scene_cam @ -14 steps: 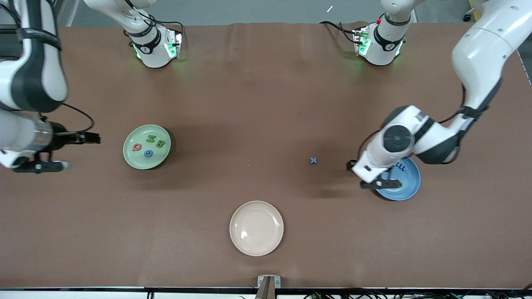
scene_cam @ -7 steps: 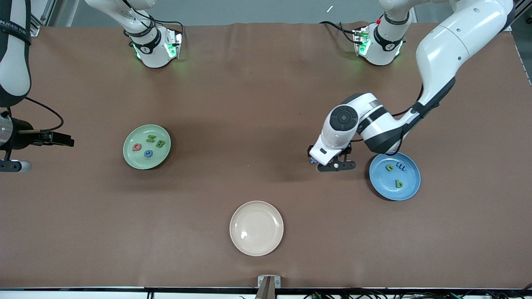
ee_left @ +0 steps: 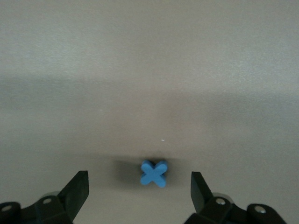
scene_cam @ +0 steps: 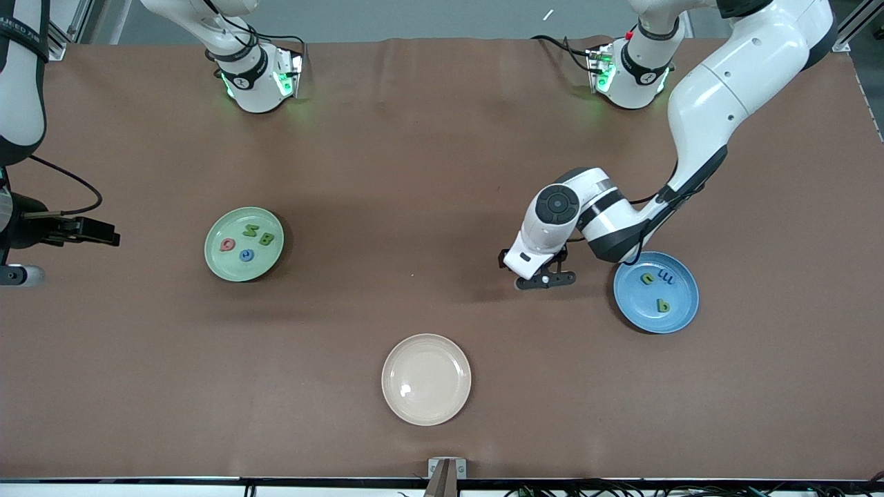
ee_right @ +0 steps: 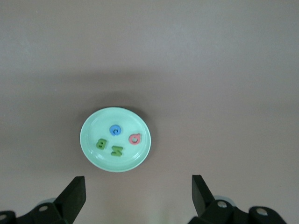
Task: Sort upper and lower case letters into plates
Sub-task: 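Grasp the blue x with the left gripper while the right gripper withdraws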
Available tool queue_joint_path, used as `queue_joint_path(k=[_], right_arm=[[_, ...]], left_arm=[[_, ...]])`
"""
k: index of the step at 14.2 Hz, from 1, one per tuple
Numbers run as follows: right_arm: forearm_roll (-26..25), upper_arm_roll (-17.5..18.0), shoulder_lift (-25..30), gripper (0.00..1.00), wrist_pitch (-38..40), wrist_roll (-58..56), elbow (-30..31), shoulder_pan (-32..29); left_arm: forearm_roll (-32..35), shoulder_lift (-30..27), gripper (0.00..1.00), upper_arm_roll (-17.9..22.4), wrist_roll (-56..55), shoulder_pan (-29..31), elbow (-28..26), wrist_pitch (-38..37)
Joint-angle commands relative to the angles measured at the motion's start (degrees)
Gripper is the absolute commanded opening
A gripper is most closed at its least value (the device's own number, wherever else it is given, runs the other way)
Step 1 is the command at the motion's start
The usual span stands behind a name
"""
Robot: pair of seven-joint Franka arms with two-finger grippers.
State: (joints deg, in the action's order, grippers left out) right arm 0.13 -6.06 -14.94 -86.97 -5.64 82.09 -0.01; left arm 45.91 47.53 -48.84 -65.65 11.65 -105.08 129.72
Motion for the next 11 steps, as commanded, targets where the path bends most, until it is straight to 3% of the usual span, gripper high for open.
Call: queue_joint_path(k=[1,5,11], right_arm=[[1.36,-0.01,-0.62,1.0,2.15,0.2,-1.14,-0.35],[2.59,-0.1,0.78,1.0,2.07,0.02,-0.18,-0.43],[1.98,-0.1,12.11,1.0,-0.21,-0.33,11.15,-0.08]], left_arm=[[-0.73,0.19,0.86,0.33,-0.53,-0.31,0.4,1.41],[-0.73,0.99,0.69,0.5,-0.53,-0.48,0.31,1.42],[-0.73,1.86,0.54,1.12,-1.76,-0.66,0.31,1.5]])
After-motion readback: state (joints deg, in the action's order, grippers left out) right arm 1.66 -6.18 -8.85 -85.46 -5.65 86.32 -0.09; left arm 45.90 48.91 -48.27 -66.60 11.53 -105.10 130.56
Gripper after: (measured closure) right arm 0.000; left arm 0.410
